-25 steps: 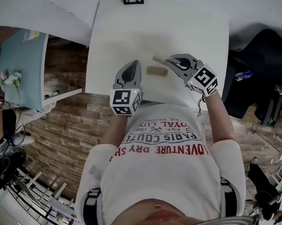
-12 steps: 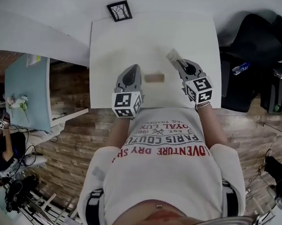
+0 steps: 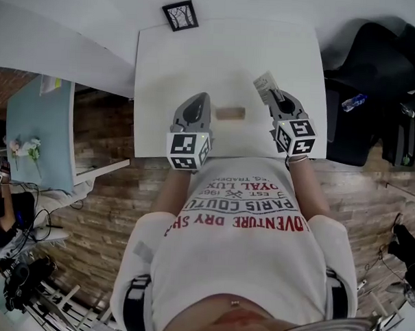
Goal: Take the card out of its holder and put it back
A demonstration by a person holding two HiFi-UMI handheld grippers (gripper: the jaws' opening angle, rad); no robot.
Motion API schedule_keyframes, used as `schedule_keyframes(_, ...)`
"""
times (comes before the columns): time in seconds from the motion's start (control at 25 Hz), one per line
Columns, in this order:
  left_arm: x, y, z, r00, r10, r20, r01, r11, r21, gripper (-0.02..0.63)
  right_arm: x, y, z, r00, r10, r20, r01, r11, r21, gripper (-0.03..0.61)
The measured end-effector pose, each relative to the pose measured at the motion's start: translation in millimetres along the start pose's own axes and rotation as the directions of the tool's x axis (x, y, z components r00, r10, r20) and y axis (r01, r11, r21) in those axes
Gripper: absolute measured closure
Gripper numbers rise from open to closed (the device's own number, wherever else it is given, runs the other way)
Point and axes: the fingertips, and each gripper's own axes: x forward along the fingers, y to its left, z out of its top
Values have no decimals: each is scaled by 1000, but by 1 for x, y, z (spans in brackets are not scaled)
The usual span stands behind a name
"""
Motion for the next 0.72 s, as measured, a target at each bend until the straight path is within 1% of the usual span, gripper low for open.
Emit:
schedule_keyframes(0.2,-1,5,-2,1000,3,6,-3,998,-58,589,1,3,-6,1000,7,-21,-7,1000,-2,543)
schedule_keyframes(0.52,3,8,-5,1000,5,-7,-5,998,-62,589,4,3,-9,999,15,-38,-15,1000,-4,543)
schedule_keyframes(0.72,5,7,-6,1000,15,-13,-16,998,-64,589,7,4,-9,998,46,-44,-47,999,-18,543)
